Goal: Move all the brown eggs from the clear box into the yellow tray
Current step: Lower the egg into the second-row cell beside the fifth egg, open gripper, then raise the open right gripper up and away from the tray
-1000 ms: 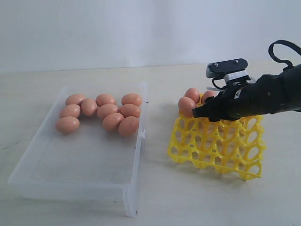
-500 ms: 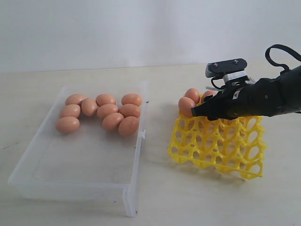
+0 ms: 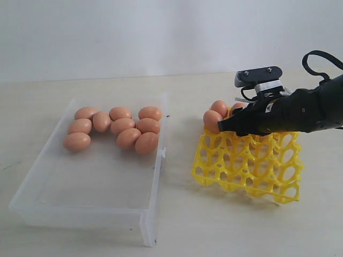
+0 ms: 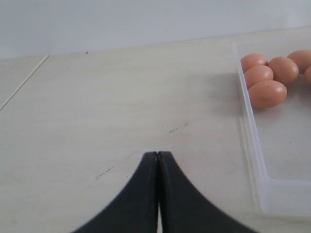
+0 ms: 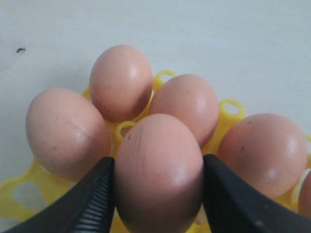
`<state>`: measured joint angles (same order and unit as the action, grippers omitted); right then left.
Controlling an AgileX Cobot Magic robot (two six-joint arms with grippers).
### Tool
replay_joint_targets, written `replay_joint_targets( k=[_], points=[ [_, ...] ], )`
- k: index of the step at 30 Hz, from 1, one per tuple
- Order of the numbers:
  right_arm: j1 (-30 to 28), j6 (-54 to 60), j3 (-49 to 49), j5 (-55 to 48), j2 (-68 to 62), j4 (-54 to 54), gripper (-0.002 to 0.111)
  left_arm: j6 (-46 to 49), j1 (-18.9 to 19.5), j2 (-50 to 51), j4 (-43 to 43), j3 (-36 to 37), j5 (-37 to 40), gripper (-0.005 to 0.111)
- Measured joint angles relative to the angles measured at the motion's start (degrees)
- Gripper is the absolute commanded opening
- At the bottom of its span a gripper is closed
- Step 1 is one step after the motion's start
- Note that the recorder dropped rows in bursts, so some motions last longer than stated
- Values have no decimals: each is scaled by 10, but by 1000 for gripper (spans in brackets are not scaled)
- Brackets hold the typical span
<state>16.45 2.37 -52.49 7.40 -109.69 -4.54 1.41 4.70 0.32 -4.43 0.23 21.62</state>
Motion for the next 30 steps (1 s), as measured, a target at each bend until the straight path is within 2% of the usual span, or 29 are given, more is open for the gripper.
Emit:
replay_joint_targets(
  k=[4,7,30],
  points=[
    [0,-4,0,0,0,0,49,0,0,0,0,0,0,0],
    [0,-12,0,1,0,0,57,0,0,0,0,0,0,0],
    [0,-49,0,5,30,0,58,0,0,0,0,0,0,0]
  ],
)
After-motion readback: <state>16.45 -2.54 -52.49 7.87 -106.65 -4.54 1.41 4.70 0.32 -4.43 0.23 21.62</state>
